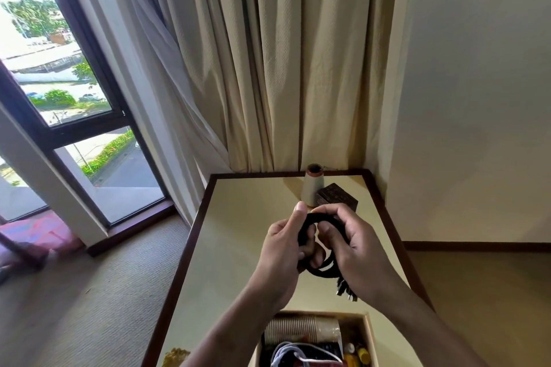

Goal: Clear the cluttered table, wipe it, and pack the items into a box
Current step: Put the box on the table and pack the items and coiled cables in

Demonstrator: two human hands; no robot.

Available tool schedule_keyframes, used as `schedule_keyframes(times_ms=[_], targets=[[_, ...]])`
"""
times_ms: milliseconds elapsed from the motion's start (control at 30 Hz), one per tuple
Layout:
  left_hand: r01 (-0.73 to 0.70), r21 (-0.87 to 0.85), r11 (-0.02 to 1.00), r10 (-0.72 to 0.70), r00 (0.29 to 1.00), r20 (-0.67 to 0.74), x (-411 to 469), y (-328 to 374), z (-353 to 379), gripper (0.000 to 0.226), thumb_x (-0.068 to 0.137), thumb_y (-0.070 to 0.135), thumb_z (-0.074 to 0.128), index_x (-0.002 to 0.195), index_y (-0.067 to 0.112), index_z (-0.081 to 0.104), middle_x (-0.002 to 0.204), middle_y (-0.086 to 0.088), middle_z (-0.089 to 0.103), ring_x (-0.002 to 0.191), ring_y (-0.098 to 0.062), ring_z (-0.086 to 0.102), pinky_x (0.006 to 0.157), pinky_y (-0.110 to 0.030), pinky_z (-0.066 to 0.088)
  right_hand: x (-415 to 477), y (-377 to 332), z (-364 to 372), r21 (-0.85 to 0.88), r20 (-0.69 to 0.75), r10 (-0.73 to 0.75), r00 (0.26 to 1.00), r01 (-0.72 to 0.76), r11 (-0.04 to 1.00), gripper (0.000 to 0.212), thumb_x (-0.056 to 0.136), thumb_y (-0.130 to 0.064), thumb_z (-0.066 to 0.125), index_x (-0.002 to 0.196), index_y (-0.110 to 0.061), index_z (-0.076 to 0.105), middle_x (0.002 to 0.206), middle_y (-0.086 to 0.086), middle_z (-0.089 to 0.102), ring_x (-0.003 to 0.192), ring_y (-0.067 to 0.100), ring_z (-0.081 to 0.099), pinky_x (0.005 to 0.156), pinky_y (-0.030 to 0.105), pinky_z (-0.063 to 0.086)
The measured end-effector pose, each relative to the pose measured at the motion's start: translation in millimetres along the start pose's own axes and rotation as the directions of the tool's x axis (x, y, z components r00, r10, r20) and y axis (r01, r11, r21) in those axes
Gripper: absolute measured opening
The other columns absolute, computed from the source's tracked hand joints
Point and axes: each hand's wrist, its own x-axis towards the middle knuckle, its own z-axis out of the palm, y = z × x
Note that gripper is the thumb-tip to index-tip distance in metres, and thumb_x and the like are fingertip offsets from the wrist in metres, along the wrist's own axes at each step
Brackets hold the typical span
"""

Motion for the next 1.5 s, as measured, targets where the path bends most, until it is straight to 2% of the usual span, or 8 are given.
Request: schedule_keyframes(times_ms=[300, 533, 733, 833, 933, 1133, 1367, 1500], targets=[[0.238, -0.279, 0.931, -0.115, 0.912, 0.392, -1, 9, -21, 0.024, 0.108, 0.016, 0.048, 0.105, -0.002, 0.063, 0.075, -0.013, 0.051, 0.083, -0.033, 0.06, 0.084, -0.039, 0.052, 10, -1, -22, -0.318, 0.116, -0.134, 0.984, 0.165, 0.934, 0.035, 0.103, -0.008, 0.052, 0.122, -0.034, 0.067, 0.101, -0.019, 0.073, 0.101, 0.005, 0.068, 0.085, 0.018, 0.055], [0.05, -0.186, 0.981, -0.033, 0.995, 0.095, -2, 1, 2, 0.027, 0.094, 0.029, 0.054, 0.079, 0.006, 0.058, 0.061, -0.003, 0.022, 0.053, -0.018, 0.036, 0.057, -0.031, 0.033, 25, -9, -31, -0.562, 0.282, -0.264, 0.922, 0.382, 0.734, 0.046, 0.098, -0.028, 0.042, 0.14, -0.029, 0.061, 0.12, -0.013, 0.073, 0.107, 0.0, 0.067, 0.091, 0.018, 0.054], [0.011, -0.109, 0.994, -0.002, 0.997, 0.078, 0, 0, -6, 0.039, 0.105, 0.035, 0.049, 0.073, 0.013, 0.052, 0.058, 0.002, 0.026, 0.051, -0.014, 0.026, 0.049, -0.024, 0.027, 34, -9, -50, -0.373, 0.33, -0.024, 0.944, 0.153, 0.915, 0.031, 0.105, -0.032, 0.054, 0.134, -0.032, 0.065, 0.117, -0.016, 0.072, 0.112, 0.001, 0.065, 0.1, 0.028, 0.053], [0.06, -0.16, 0.985, -0.053, 0.997, 0.051, 3, -1, -10, 0.037, 0.103, 0.034, 0.052, 0.071, 0.014, 0.05, 0.059, 0.001, 0.02, 0.048, -0.012, 0.024, 0.049, -0.026, 0.018, 35, -9, -61, -0.378, 0.377, 0.185, 0.908, -0.032, 0.925, 0.027, 0.109, -0.033, 0.043, 0.109, -0.041, 0.068, 0.077, -0.01, 0.06, 0.07, 0.012, 0.054, 0.067, 0.03, 0.048], [0.097, -0.173, 0.98, -0.092, 0.995, 0.036, 6, 0, -10, 0.038, 0.104, 0.032, 0.052, 0.07, 0.016, 0.05, 0.059, 0.002, 0.019, 0.047, -0.011, 0.024, 0.046, -0.024, 0.017, 33, -16, -72, -0.298, 0.427, 0.354, 0.832, -0.24, 0.924, 0.03, 0.11, -0.031, 0.041, 0.091, -0.026, 0.064, 0.069, -0.004, 0.047, 0.067, 0.013, 0.046, 0.065, 0.03, 0.041], [0.113, -0.066, 0.991, -0.113, 0.994, -0.001, 11, 0, -10, 0.039, 0.108, 0.031, 0.049, 0.072, 0.017, 0.047, 0.061, 0.001, 0.021, 0.047, -0.012, 0.023, 0.047, -0.026, 0.017, 32, -22, -66, 0.451, 0.443, 0.423, 0.791, -0.604, 0.657, 0.025, 0.098, -0.022, 0.049, 0.092, -0.008, 0.068, 0.071, 0.004, 0.044, 0.069, 0.019, 0.044, 0.07, 0.033, 0.032], [0.112, -0.061, 0.992, -0.114, 0.993, -0.041, 15, -3, -8, 0.039, 0.109, 0.033, 0.048, 0.074, 0.015, 0.046, 0.06, 0.003, 0.022, 0.049, -0.012, 0.021, 0.045, -0.024, 0.018, 28, -25, -62, 0.207, 0.355, 0.373, 0.857, -0.461, 0.863, 0.024, 0.095, -0.019, 0.059, 0.105, -0.007, 0.077, 0.118, 0.008, 0.074, 0.121, 0.022, 0.059, 0.108, 0.037, 0.039], [0.107, -0.021, 0.994, -0.108, 0.992, -0.061, 17, 0, -3, 0.04, 0.109, 0.034, 0.047, 0.074, 0.016, 0.044, 0.061, 0.002, 0.021, 0.051, -0.013, 0.019, 0.046, -0.025, 0.016, 28, -40, -63, 0.071, 0.414, 0.373, 0.83, -0.438, 0.896, 0.016, 0.097, -0.016, 0.063, 0.104, -0.013, 0.077, 0.091, 0.008, 0.063, 0.074, 0.016, 0.051, 0.064, 0.025, 0.041]])
